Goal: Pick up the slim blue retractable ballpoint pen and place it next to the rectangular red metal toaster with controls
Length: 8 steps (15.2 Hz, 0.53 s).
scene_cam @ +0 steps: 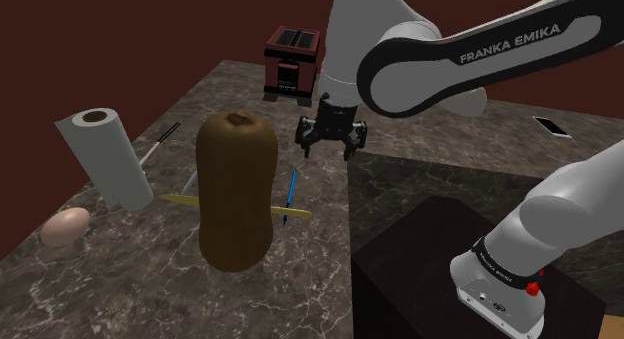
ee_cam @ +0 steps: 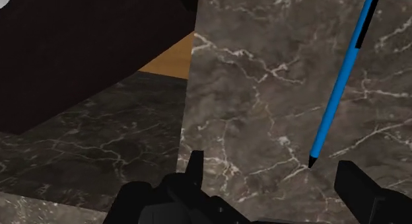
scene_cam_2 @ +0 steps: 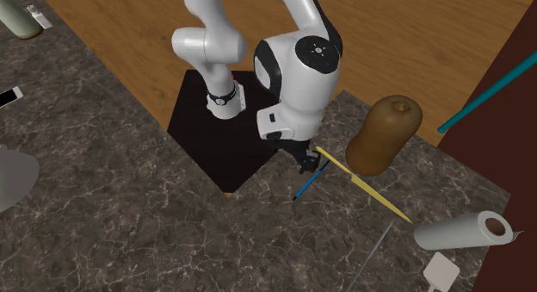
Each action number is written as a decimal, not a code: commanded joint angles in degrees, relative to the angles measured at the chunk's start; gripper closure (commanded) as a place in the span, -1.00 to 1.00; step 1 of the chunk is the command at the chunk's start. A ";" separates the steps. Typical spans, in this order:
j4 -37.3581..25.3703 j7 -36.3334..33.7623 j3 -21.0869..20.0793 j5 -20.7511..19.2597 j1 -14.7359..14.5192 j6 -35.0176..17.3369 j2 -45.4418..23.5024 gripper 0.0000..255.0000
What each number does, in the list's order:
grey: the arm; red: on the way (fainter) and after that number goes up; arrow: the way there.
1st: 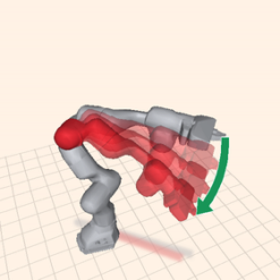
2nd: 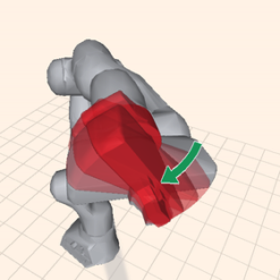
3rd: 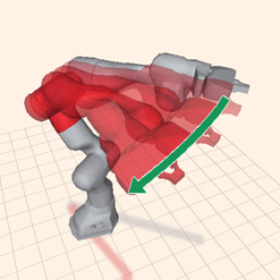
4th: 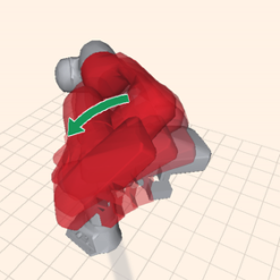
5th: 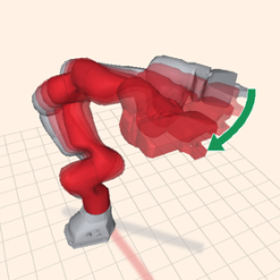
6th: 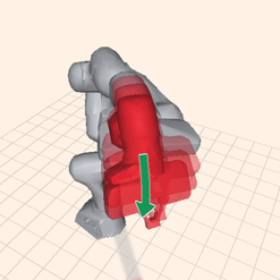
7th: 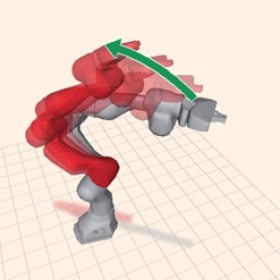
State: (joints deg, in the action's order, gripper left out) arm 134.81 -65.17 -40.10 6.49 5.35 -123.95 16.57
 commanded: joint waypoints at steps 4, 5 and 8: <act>-7.53 -16.95 -7.05 -11.09 3.47 -4.09 -14.52 -1.00; -9.43 -20.71 -7.74 -14.24 3.45 -4.31 -17.85 -1.00; -8.91 -21.75 -7.22 -15.66 2.91 -5.66 -19.20 -1.00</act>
State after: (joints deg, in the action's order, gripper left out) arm 126.02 -85.90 -47.29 -8.12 8.34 -129.06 -1.61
